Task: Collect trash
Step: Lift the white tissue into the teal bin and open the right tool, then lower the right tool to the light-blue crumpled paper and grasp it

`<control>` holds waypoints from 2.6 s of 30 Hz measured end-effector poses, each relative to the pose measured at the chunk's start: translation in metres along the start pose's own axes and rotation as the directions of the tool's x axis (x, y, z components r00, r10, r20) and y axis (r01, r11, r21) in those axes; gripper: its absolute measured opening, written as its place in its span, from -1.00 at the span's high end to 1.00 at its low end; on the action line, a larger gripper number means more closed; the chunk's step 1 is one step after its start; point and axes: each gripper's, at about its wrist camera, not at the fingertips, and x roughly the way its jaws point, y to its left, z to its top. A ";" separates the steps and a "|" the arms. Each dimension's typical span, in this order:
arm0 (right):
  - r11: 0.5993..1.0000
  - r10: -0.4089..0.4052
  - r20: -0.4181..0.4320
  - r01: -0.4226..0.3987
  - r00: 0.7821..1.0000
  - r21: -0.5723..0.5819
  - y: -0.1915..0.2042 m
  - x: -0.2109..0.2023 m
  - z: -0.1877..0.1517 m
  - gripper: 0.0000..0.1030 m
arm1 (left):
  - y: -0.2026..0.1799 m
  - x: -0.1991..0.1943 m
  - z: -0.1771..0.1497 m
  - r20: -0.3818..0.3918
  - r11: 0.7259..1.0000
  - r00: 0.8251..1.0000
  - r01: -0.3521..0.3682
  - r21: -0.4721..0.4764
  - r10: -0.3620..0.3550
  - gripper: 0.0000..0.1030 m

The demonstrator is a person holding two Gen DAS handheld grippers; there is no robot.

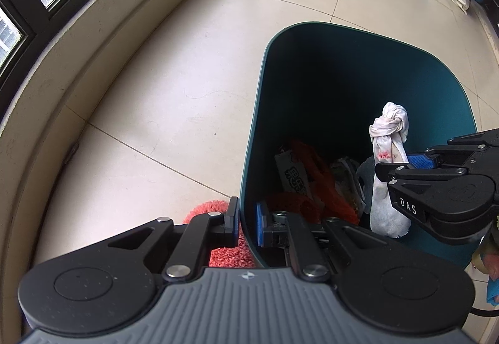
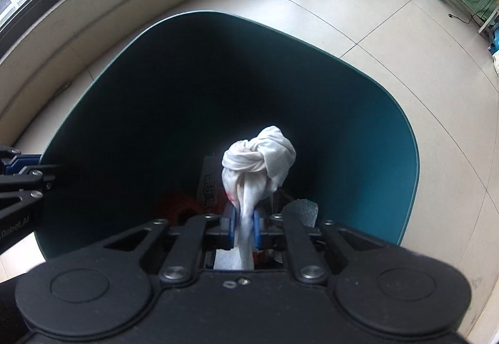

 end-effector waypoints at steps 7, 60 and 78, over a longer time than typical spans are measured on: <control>0.999 0.044 -0.017 -0.043 0.999 0.031 -0.001 0.003 -0.008 0.32 | 0.000 0.001 0.000 0.001 1.000 1.000 -0.001 0.000 0.001 0.81; 0.579 -0.099 -0.218 0.235 0.971 0.781 -0.398 0.077 -0.348 0.12 | -0.030 0.009 0.005 -0.017 0.977 0.977 -0.211 0.017 0.211 0.80; 0.675 -0.182 -0.111 0.206 0.977 0.709 -0.371 -0.015 -0.305 0.74 | -0.024 0.008 0.005 -0.007 0.984 0.984 -0.178 -0.014 0.178 0.79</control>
